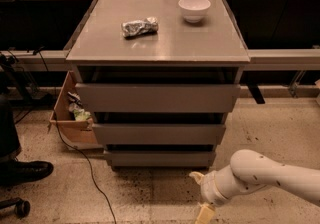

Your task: Open bottom drawer

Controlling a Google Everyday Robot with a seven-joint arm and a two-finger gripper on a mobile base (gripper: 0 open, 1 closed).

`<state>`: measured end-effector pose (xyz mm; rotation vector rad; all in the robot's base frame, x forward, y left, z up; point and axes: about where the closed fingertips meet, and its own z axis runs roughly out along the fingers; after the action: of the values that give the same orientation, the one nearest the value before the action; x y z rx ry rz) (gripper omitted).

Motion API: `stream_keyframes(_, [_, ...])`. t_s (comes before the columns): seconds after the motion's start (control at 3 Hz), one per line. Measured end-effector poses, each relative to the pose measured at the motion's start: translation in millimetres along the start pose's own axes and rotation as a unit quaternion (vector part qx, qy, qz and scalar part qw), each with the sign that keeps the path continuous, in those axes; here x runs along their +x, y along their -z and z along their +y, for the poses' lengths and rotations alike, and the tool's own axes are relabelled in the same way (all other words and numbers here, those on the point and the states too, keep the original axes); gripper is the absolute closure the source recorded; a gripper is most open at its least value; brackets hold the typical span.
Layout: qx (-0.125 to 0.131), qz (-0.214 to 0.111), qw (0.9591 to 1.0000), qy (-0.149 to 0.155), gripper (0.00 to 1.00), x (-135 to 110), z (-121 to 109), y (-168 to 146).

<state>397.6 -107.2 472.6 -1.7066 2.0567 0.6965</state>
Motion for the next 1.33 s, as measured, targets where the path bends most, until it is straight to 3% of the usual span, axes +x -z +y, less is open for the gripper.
stream_keyframes(0.33, [0.000, 0.000, 1.0000, 0.000, 0.00, 0.0, 0.0, 0.0])
stream_keyframes(0.67, [0.003, -0.027, 0.9996, 0.002, 0.00, 8.8, -23.0, -37.5])
stream_keyframes(1.33, [0.041, -0.099, 0.9939, 0.024, 0.00, 22.1, -94.8, -132.2])
